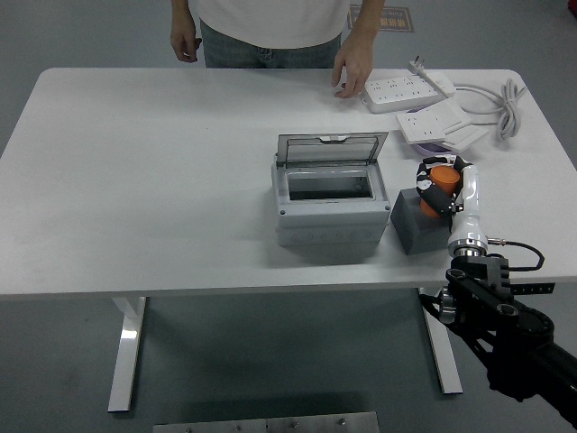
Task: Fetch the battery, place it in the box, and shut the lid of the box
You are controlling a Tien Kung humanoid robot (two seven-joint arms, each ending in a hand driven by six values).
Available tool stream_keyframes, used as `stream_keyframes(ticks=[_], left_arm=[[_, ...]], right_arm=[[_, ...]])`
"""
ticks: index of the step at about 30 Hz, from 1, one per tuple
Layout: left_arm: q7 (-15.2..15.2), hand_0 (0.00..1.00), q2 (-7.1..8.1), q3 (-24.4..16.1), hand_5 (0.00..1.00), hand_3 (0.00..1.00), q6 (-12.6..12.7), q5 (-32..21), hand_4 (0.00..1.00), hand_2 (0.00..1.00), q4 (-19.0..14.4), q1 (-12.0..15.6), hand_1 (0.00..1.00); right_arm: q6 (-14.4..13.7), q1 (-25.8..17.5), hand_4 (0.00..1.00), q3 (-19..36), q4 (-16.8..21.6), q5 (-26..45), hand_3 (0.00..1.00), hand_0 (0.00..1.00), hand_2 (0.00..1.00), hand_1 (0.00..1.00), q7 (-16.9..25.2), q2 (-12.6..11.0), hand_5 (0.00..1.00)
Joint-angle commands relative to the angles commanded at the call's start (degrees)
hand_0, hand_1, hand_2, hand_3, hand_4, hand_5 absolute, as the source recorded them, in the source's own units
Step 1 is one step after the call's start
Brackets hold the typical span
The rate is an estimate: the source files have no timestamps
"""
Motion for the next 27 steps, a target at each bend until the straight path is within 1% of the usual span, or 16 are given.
stream_keyframes(ticks=[1,14,24,25,27], left_arm=[[0.0,0.573,0.01,0.0,0.134,0.600,0.0,0.0,0.675,0.633,0.0,0.0,0.708],[0.0,0.574,0.03,0.0,0.135,0.600,0.1,0.2,0.678,0.637,0.0,0.0,0.709],[0.1,0.574,0.10,-0.1,0.142,0.600,0.2,0.3,0.682,0.642,-0.1,0.0,0.709],[0.1,0.575,0.11,-0.2,0.149,0.600,0.3,0.3,0.688,0.648,-0.1,0.0,0.709],[0.1,0.575,0.13,-0.1,0.149,0.600,0.3,0.3,0.688,0.648,-0.1,0.0,0.709]], right_arm=[[0.0,0.1,0.326,-0.1,0.0,0.1,0.424,0.491,0.360,0.321,0.0,0.0,0.002],[-0.2,0.6,0.325,-0.5,-0.2,0.8,0.427,0.501,0.367,0.330,0.0,0.0,0.002],[-0.9,1.0,0.324,-0.3,0.9,-0.7,0.426,0.499,0.368,0.330,-0.9,-0.7,0.002],[-1.0,1.0,0.313,-0.2,1.1,-0.9,0.421,0.480,0.366,0.325,-1.0,-0.7,0.002],[-1.0,1.1,0.313,0.0,1.4,-1.3,0.421,0.480,0.366,0.325,-1.2,-0.8,0.002]])
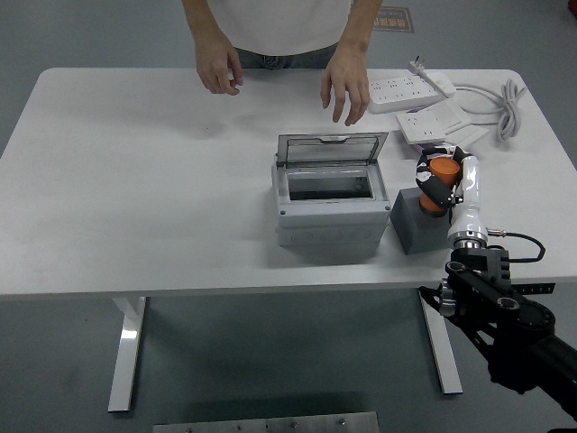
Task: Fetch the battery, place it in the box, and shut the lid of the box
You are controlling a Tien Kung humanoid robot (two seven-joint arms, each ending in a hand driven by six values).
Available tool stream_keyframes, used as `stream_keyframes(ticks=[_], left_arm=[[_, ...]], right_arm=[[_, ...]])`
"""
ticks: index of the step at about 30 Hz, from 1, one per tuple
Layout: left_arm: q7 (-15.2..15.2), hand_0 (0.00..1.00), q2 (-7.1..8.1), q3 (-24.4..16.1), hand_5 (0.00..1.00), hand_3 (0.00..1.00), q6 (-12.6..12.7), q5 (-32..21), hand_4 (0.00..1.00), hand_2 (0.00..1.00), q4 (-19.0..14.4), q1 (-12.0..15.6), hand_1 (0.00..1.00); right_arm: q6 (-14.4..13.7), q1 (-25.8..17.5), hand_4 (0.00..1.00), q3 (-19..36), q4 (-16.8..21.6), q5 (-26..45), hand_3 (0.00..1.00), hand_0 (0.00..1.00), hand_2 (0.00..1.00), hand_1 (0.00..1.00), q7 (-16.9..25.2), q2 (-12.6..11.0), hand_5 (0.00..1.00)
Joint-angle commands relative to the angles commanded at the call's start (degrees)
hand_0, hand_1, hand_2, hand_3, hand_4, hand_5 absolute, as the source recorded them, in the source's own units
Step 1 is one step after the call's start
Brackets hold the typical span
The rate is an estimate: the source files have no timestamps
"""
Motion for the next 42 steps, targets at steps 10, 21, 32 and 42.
stream_keyframes(ticks=[10,21,32,42], left_arm=[[0.0,0.576,0.19,0.1,0.150,0.603,0.2,-0.4,0.693,0.664,-0.1,0.2,0.713],[0.1,0.575,0.37,0.5,0.151,0.602,0.6,-1.4,0.695,0.671,-0.1,0.6,0.716],[0.1,0.576,0.61,0.9,0.153,0.602,1.1,-2.3,0.698,0.674,-0.2,0.9,0.719],[0.2,0.575,0.77,1.0,0.155,0.604,1.4,-2.9,0.703,0.682,-0.3,0.8,0.720]], right_arm=[[0.0,0.3,0.243,0.8,1.9,-3.3,0.424,0.189,0.366,0.303,-2.4,-0.9,0.002],[0.0,0.3,0.219,2.4,5.9,-11.1,0.409,0.156,0.368,0.290,-7.5,-3.5,0.002],[0.3,0.1,0.182,3.8,11.1,-26.7,0.467,0.146,0.401,0.212,-18.7,-6.4,0.002],[6.6,1.5,0.179,3.9,14.1,-47.7,0.479,0.151,0.404,0.214,-31.9,-6.8,0.002]])
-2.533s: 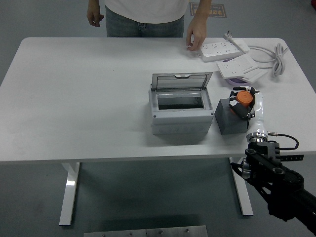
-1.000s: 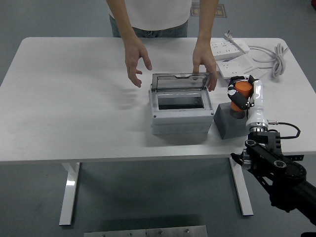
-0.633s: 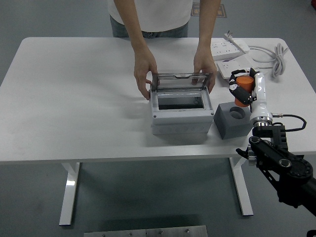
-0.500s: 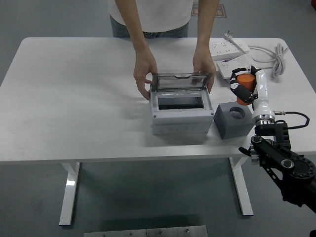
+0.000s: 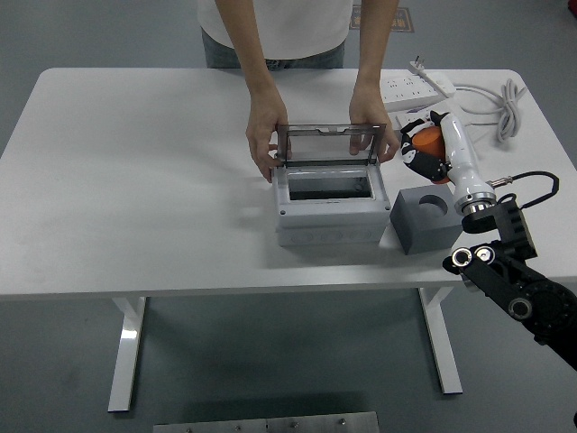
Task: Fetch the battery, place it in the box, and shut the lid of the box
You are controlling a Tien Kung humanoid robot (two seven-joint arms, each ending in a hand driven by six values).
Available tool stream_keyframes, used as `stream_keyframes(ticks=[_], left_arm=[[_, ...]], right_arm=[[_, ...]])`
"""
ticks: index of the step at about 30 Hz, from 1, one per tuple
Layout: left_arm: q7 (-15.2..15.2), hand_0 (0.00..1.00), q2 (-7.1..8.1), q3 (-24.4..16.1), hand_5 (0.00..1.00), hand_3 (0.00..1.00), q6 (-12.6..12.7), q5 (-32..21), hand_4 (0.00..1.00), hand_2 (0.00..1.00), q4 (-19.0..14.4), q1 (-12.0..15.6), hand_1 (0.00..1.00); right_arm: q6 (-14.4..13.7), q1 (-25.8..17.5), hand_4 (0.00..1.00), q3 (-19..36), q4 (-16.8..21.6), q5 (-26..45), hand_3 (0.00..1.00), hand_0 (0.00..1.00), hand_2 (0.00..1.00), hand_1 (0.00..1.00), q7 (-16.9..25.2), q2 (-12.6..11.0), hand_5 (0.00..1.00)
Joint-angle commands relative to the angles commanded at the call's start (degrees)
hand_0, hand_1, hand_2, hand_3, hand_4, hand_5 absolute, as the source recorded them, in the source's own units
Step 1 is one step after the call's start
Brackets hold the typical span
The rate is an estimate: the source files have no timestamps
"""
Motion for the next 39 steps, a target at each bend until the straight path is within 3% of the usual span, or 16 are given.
stream_keyframes(ticks=[7,15,28,39], left_arm=[[0.3,0.575,0.11,0.0,0.157,0.604,0.2,-0.3,0.705,0.683,-0.2,0.2,0.721],[0.3,0.575,0.11,0.0,0.156,0.604,0.4,-0.6,0.705,0.683,-0.2,0.3,0.722],[0.4,0.576,0.18,-0.1,0.157,0.605,0.5,-0.5,0.707,0.684,-0.3,0.3,0.722],[0.5,0.576,0.27,-0.4,0.159,0.604,0.4,-0.1,0.707,0.685,-0.4,0.2,0.722]], right_arm=[[3.5,0.4,0.185,-0.7,0.6,-12.6,0.495,0.152,0.410,0.216,-7.0,0.5,0.002],[7.1,0.8,0.185,-2.6,2.6,-22.0,0.483,0.147,0.415,0.216,-11.1,1.7,0.002],[9.5,0.8,0.193,-4.6,6.0,-25.0,0.478,0.143,0.413,0.214,-14.0,3.1,0.002],[9.4,2.0,0.199,-7.8,5.6,-24.6,0.484,0.143,0.414,0.213,-14.5,5.0,0.002]])
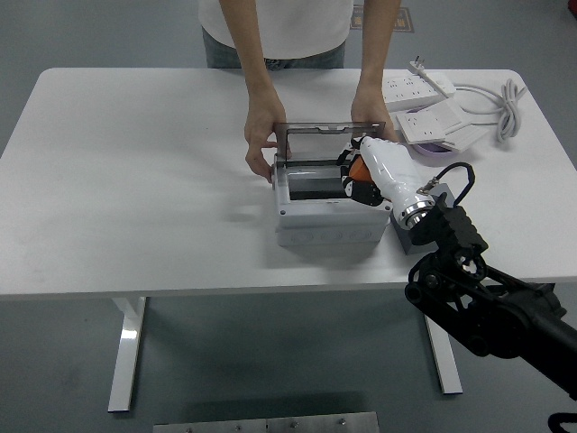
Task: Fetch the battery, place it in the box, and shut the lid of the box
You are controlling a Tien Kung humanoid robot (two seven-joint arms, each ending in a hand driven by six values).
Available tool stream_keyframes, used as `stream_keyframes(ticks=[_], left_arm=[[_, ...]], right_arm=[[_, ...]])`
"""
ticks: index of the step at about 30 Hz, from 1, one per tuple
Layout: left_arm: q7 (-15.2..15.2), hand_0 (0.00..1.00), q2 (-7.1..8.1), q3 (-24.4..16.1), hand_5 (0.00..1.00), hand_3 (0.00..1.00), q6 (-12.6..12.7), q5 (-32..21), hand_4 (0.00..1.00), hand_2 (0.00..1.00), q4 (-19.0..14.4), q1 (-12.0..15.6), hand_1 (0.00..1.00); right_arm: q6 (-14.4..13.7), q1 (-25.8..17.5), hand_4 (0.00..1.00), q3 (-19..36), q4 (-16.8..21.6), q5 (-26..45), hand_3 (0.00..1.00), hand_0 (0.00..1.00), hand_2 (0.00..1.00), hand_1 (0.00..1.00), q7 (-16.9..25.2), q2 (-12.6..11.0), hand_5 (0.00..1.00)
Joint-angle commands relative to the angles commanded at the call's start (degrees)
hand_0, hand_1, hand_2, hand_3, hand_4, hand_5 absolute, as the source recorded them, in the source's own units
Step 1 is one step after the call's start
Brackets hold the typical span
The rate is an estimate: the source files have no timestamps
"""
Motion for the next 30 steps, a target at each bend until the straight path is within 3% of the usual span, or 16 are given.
stream_keyframes(ticks=[11,21,30], left_arm=[[0.2,0.577,0.05,-0.3,0.159,0.603,-0.2,0.7,0.706,0.684,-0.1,-0.2,0.722],[0.2,0.577,0.16,-0.8,0.159,0.604,-0.4,1.5,0.708,0.684,-0.1,-0.4,0.722],[0.4,0.577,0.35,-1.1,0.158,0.605,-0.5,2.2,0.708,0.684,-0.2,-0.7,0.722]], right_arm=[[1.5,4.4,0.207,-6.0,-4.1,-0.7,0.487,0.141,0.415,0.212,-1.0,2.0,0.002],[5.3,11.5,0.212,-13.8,-6.8,-1.8,0.487,0.136,0.413,0.211,-1.5,1.3,0.002],[6.0,14.9,0.212,-16.7,-7.9,-0.2,0.486,0.136,0.413,0.211,-1.1,1.7,0.002]])
